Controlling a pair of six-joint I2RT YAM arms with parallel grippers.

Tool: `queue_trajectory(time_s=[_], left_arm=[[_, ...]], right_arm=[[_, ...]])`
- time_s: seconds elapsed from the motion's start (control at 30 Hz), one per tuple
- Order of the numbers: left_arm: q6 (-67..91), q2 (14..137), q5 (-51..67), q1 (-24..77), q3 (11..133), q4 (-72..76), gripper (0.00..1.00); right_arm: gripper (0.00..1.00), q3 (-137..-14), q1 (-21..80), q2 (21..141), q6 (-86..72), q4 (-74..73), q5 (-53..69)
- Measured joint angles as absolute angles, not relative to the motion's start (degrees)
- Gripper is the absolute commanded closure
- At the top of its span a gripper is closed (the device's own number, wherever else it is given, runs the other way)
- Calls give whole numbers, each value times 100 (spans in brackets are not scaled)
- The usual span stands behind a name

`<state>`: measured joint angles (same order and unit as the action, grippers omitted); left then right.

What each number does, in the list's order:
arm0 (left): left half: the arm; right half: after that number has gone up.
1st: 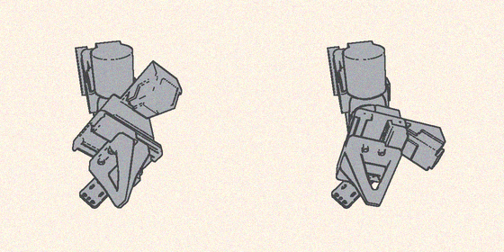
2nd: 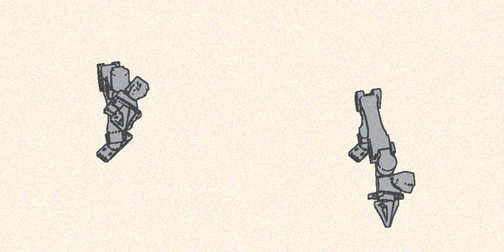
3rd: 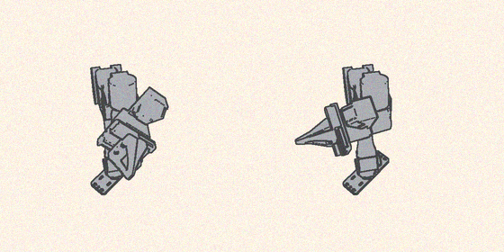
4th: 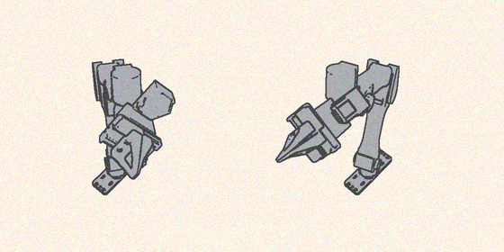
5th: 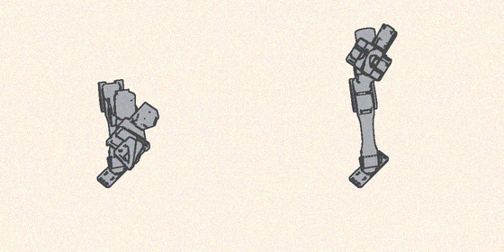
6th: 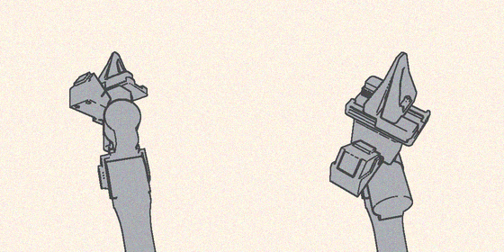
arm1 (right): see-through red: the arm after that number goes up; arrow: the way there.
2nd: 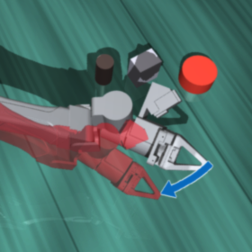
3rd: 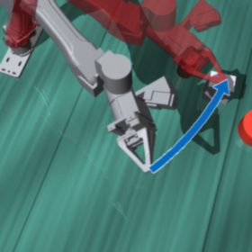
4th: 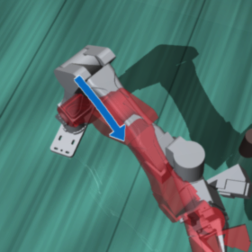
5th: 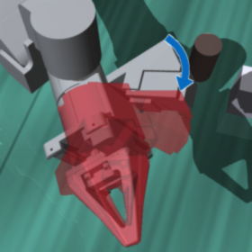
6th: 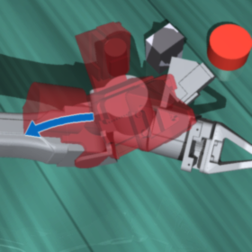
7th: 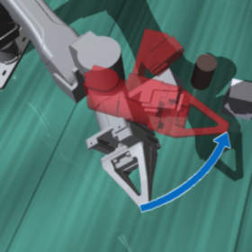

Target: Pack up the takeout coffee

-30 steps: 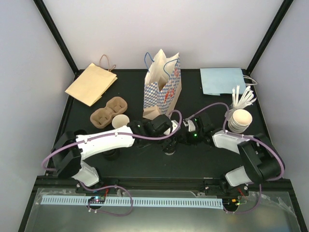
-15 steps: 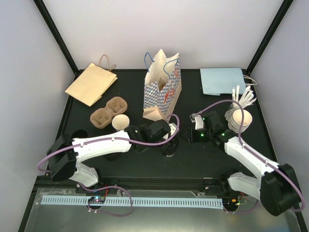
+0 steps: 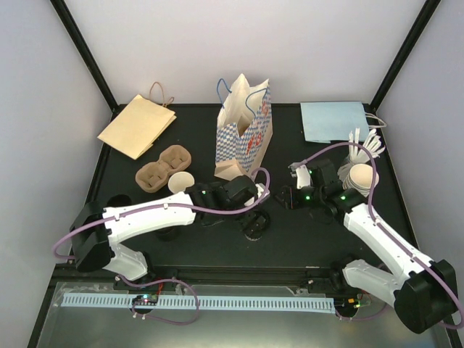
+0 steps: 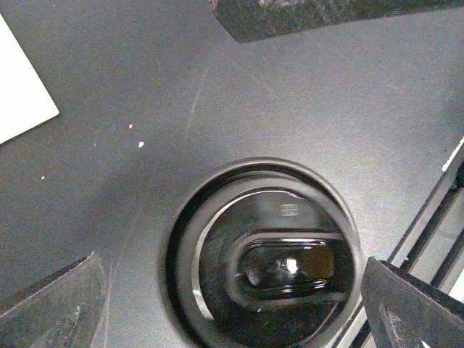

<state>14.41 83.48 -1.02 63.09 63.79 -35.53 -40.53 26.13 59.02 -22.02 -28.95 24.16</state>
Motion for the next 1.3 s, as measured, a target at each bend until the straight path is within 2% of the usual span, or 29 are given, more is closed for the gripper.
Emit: queue_trajectory(time_s=[0.1, 0.23, 0.43, 0.57, 0.73, 0.9, 0.97, 1.1, 1.2, 1.3], left_arm=[[1441, 8243, -40, 6309, 6453, -3621, 1], [1494, 8055, 8, 6309, 6479, -3704, 2], [1831, 7448, 117, 6095, 6226, -3642, 20], [2211, 6733, 523, 5443, 5461, -3361, 29], [2646, 6298, 1236, 4727, 4405, -2884, 33], [2904, 6309, 1776, 4628, 4058, -2558, 39], [2985, 6326, 1984, 4619, 4018, -2359, 36], [3050, 6335, 2329, 4622, 3903, -1951, 22], [2950, 6272, 2311, 4709, 3909, -1844, 10], [2687, 6285, 1946, 5046, 4121, -2014, 4]], right_arm=[[55, -4143, 2615, 5865, -2130, -3022, 2405], [48, -4241, 2655, 5852, -2058, -3170, 2399], [35, -4617, 3262, 5852, -1925, -3573, 2025], [27, -5076, 3997, 6018, -1905, -3876, 1400], [6, -5500, 4869, 6475, -1811, -4235, 690], [6, -5658, 5192, 6963, -1647, -4484, 360], [6, -5693, 5249, 7142, -1586, -4565, 311], [7, -5719, 5301, 7238, -1625, -4661, 115], [6, -5706, 5234, 6925, -1780, -4622, 69], [7, -5655, 4906, 6455, -1957, -4477, 163]])
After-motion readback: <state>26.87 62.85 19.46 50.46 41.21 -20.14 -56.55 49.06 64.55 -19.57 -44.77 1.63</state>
